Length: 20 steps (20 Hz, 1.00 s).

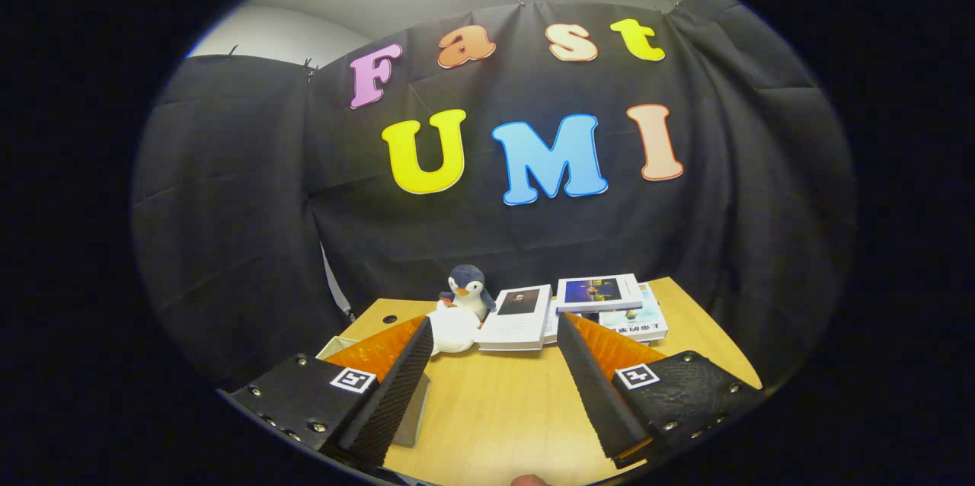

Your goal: Open the storage box then place both shoes into the box .Put the left shoe in first, then the right shoe, with the right side of both shoes facing outward in a uniform manner.

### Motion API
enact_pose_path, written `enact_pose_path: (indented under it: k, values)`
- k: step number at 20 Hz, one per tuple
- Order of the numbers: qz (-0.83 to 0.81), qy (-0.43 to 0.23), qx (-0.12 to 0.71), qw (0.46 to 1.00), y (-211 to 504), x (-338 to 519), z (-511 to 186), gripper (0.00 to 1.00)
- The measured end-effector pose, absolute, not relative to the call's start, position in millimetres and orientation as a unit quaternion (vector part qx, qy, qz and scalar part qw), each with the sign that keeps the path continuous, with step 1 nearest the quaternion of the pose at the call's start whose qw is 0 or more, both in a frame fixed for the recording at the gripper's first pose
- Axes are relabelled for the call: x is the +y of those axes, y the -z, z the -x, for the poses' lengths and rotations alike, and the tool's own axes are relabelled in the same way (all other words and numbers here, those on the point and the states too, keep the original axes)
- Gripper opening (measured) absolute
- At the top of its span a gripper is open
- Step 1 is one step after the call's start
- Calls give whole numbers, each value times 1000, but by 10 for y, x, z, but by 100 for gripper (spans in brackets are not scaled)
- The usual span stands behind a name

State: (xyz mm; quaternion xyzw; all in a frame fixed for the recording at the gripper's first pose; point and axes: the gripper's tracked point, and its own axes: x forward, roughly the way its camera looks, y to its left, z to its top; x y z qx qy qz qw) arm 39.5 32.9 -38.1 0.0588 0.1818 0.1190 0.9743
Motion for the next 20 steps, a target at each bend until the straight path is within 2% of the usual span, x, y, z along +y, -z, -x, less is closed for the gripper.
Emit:
enact_pose_path:
  k: [8, 20]
  values:
    - [-23, -57, 134, 989, 274, -251, -342, 99]
    - [-47, -45, 111, 992, 146, -360, -371, 99]
